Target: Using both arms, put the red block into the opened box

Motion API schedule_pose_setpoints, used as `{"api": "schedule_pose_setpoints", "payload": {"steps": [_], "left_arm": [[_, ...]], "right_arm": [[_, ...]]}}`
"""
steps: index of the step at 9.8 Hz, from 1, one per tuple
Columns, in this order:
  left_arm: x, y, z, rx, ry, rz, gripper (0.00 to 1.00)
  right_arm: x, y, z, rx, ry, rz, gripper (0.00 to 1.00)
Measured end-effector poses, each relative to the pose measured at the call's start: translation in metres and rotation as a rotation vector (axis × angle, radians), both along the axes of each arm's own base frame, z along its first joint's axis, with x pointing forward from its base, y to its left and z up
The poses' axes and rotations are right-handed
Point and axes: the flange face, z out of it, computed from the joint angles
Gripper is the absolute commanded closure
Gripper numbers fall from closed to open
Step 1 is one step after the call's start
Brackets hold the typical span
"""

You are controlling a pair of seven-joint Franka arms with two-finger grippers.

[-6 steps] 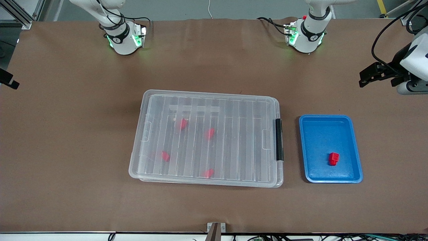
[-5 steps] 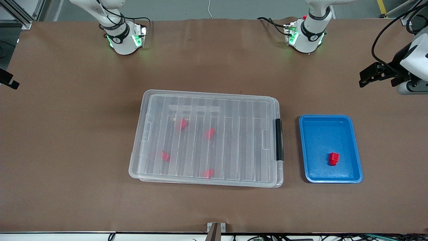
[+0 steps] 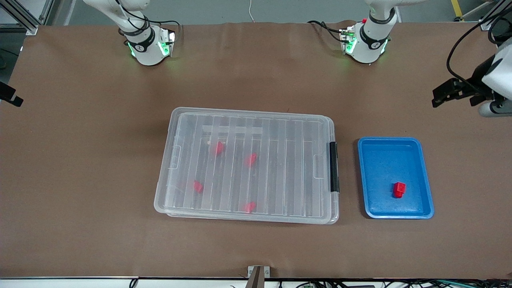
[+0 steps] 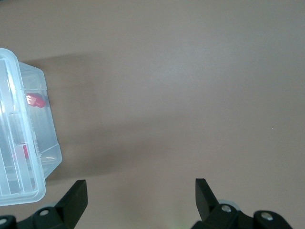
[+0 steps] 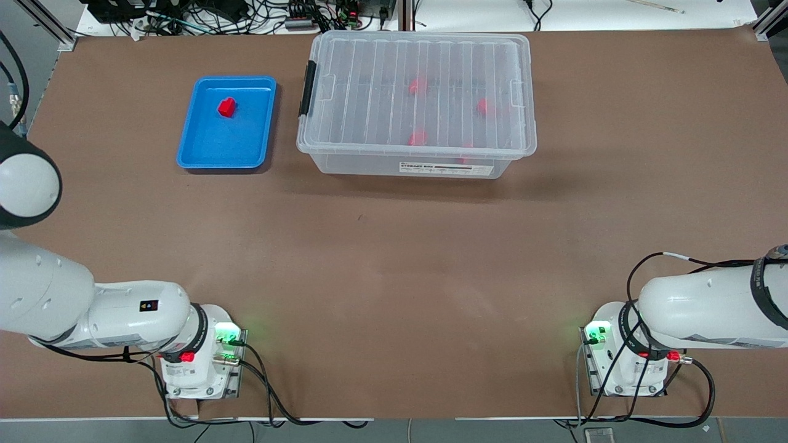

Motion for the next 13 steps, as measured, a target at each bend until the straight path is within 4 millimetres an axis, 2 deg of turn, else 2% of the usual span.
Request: {"api": "schedule_pose_setpoints", "payload": {"steps": [1,2,3,4,5,6,7,8,9,11,12,13], "left_arm": [[0.018,0.010,-0.027,-0.006,0.013,0.015,0.00],[0.038,0.023,-0.066,-0.012,0.044,0.035,0.00],[0.058,0.040,-0.111,-0.022,0.076,0.061,0.00],[0.076,0.056,-0.156,-0.032,0.100,0.084,0.00],[0.091,0.068,-0.202,-0.043,0.115,0.100,0.00],[0.103,0.077,-0.247,-0.053,0.125,0.113,0.00],[0.111,0.084,-0.288,-0.062,0.132,0.125,0.00],[0.117,0.087,-0.324,-0.071,0.136,0.132,0.00],[0.121,0.086,-0.357,-0.080,0.134,0.133,0.00],[0.124,0.081,-0.403,-0.092,0.133,0.131,0.02],[0.125,0.080,-0.418,-0.096,0.125,0.133,0.10],[0.126,0.081,-0.429,-0.097,0.112,0.134,0.24]], "right_arm": [[0.004,0.004,-0.007,0.002,0.013,0.010,0.00],[0.011,0.016,-0.018,0.007,0.030,0.037,0.00],[0.024,0.041,-0.034,0.009,0.051,0.084,0.00],[0.042,0.075,-0.057,0.006,0.054,0.131,0.00],[0.063,0.108,-0.088,0.002,0.047,0.159,0.00],[0.085,0.133,-0.132,0.000,0.040,0.178,0.00],[0.103,0.150,-0.176,-0.001,0.038,0.188,0.00],[0.111,0.163,-0.209,0.003,0.046,0.188,0.00],[0.114,0.179,-0.227,0.012,0.052,0.182,0.00],[0.114,0.218,-0.242,0.021,0.034,0.183,0.00],[0.114,0.234,-0.249,0.022,0.022,0.196,0.00],[0.114,0.248,-0.257,0.022,0.014,0.211,0.00]]}}
